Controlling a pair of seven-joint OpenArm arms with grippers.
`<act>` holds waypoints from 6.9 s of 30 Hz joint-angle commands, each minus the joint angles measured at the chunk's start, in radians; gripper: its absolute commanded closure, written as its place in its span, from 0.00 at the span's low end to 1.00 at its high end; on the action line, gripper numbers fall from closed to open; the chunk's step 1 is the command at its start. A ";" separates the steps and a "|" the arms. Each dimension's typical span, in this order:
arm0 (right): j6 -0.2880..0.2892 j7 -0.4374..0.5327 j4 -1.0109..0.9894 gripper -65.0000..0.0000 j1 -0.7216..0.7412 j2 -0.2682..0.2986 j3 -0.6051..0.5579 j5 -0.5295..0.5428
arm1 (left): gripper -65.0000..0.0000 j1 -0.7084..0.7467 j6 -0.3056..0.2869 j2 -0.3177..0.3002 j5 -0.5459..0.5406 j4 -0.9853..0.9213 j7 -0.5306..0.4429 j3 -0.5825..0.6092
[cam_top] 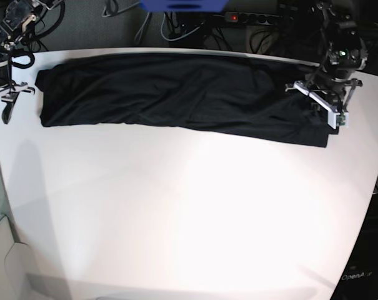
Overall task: Fold the T-shirt properly
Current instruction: 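Release the cuff and grasp the shirt end with the left gripper, then lift the shirt end with the left gripper and fold it toward the right gripper, then lay the folded end down and release it with the left gripper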
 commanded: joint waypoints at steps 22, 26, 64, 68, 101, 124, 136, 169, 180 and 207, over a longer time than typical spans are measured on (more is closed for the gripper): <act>-0.004 0.028 0.017 0.66 0.004 0.016 0.001 0.016 | 1.00 0.006 0.002 -0.006 0.006 -0.027 -0.080 -0.034; -0.004 0.028 0.017 0.66 0.004 0.016 0.001 0.016 | 0.75 0.018 0.002 -0.006 0.001 -0.028 -0.089 -0.032; -0.004 0.028 0.016 0.66 0.002 0.011 0.001 0.016 | 0.30 -0.129 -0.128 -0.106 0.036 -0.229 -0.153 -0.146; -0.004 0.028 0.016 0.66 0.002 0.010 0.001 0.016 | 0.30 -0.163 -0.181 -0.100 0.081 -0.254 -0.153 -0.146; -0.004 0.028 0.016 0.66 0.002 0.014 0.000 0.016 | 0.73 -0.238 -0.191 -0.108 0.105 -0.669 -0.273 -0.018; -0.004 0.028 0.016 0.66 0.001 0.010 0.000 0.016 | 1.00 -0.146 -0.191 0.046 0.230 -0.068 -0.095 -0.015; -0.004 0.028 0.016 0.66 0.002 0.010 0.000 0.016 | 1.00 -0.145 -0.187 0.060 0.230 0.104 0.046 0.184; -0.004 0.028 0.017 0.66 0.002 0.008 0.000 0.016 | 1.00 -0.318 0.082 0.089 0.230 0.015 0.051 1.025; -0.004 0.028 0.017 0.66 0.002 0.008 0.000 0.016 | 1.00 -0.332 0.083 0.090 0.230 -0.036 0.051 1.088; -0.004 0.028 0.019 0.66 0.002 0.008 -0.029 0.016 | 0.29 -0.372 0.073 0.069 0.092 0.021 0.045 1.154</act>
